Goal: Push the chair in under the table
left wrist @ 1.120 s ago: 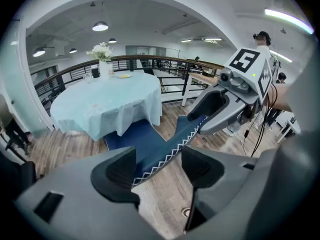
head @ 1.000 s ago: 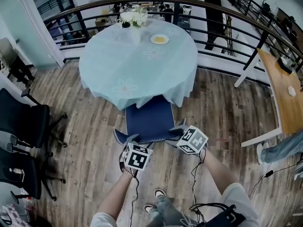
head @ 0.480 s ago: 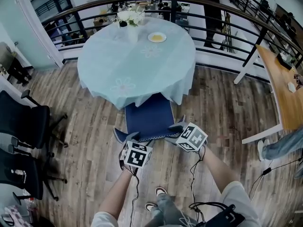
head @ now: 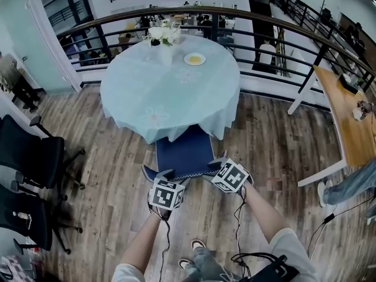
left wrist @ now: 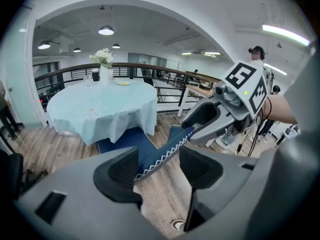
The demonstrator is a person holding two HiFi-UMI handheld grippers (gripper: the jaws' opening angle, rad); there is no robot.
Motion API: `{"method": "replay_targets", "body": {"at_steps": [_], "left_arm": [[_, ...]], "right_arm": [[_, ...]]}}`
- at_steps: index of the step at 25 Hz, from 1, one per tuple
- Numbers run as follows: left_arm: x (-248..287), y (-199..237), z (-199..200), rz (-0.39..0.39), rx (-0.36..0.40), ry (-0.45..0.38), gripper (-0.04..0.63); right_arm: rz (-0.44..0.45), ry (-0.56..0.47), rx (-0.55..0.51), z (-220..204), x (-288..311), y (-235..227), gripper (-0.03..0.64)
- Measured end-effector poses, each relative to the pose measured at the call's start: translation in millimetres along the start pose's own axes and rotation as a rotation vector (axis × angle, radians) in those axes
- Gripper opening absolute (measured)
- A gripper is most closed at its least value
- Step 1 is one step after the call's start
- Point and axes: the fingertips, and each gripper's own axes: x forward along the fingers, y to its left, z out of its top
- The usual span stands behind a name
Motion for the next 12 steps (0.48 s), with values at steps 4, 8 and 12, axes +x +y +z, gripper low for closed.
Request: {"method": "replay_targets", "body": {"at_steps": [4, 8, 12], "left_arm": [[-20, -16, 13, 0.007, 0.028, -0.059, 0.253], [-44, -35, 9, 0.023, 0.057, -0.092, 0.207], [-68, -49, -1, 0.043, 0.069, -0.123, 0.153]], "right_arm": [[0.005, -0.137, 0.098, 25, -24, 7, 0.175], [-0.035, -0.227, 0.177, 35, -45, 19, 0.173], [-0.154, -0.222, 0.182, 26, -60, 34, 0.111]]}}
